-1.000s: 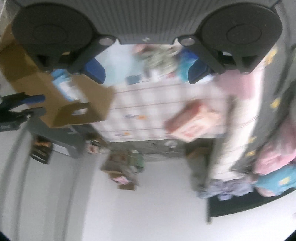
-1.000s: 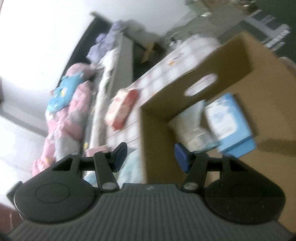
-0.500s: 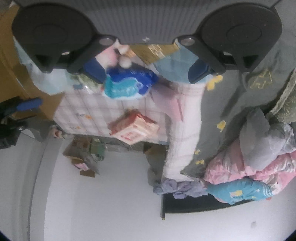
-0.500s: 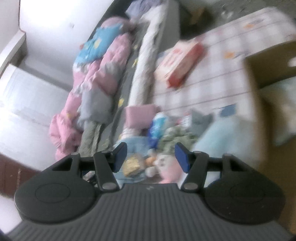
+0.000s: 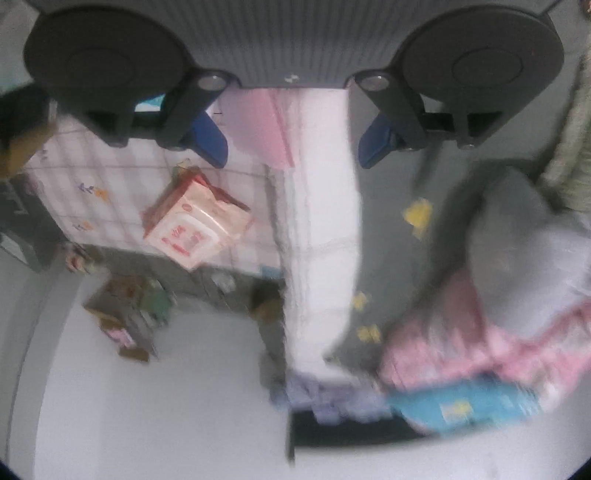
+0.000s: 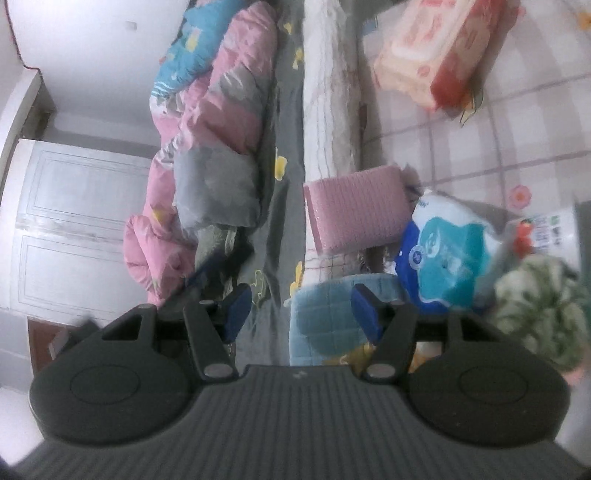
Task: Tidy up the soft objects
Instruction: 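Grasp the pink bubble pouch with the left tool, then hold the pink pouch with the left tool while the right tool grasps it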
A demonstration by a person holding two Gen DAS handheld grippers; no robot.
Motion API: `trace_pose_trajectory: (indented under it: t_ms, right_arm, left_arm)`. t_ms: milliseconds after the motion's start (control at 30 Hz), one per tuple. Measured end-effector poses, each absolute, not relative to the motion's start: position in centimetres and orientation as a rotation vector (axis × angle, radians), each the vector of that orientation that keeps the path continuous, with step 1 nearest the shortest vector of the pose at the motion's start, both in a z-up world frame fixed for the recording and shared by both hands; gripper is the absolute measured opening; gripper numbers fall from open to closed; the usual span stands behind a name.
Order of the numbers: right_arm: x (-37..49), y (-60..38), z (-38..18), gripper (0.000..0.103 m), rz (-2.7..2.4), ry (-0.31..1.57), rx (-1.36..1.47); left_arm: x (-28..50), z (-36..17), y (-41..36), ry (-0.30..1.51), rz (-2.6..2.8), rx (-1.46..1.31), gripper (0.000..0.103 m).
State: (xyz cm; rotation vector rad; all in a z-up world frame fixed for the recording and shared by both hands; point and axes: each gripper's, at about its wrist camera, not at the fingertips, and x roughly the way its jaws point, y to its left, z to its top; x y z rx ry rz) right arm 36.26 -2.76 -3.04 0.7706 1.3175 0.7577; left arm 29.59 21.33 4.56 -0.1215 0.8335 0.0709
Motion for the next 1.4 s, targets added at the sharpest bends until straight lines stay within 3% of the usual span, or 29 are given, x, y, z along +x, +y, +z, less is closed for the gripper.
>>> trace_pose_trajectory:
  t_ms: [167, 333, 400, 633, 900, 1233, 1400]
  right_arm:
    - [36.7, -1.6, -5.1, 0.060, 0.735, 1.363, 0.743]
    - [36.9, -2.1, -5.6, 0.060, 0.723, 1.369, 0.730]
    - [36.9, -2.4, -5.4, 0.060, 0.721, 1.363, 0.722]
    - [36.4, -3.7, -4.6, 0.060, 0.724, 1.330, 0.720]
    - [33.2, -3.9, -3.8, 0.060, 0.771, 1.309, 0.747]
    - [27.4, -2.7, -6.7, 0.059, 0.788, 1.362, 0.771]
    - [25.4, -2.1, -7.3, 0.057, 0.773, 1.371, 0.735]
  left_arm:
    - [36.3, 1.2, 22.1, 1.035, 0.002, -0.166, 0.076]
    - [38.6, -2.0, 21.0, 1.175, -0.024, -0.191, 0.051]
    - [38.5, -2.4, 20.6, 1.174, -0.008, -0.172, 0.034]
    - [35.6, 1.0, 21.7, 1.063, 0.009, -0.266, 0.030]
    - [25.9, 6.3, 23.0, 0.849, 0.026, -0.411, 0.030]
    - [14.9, 1.1, 23.3, 0.733, 0.070, -0.736, 0.031]
    - [12.9, -0.2, 22.8, 0.745, 0.091, -0.727, 0.033]
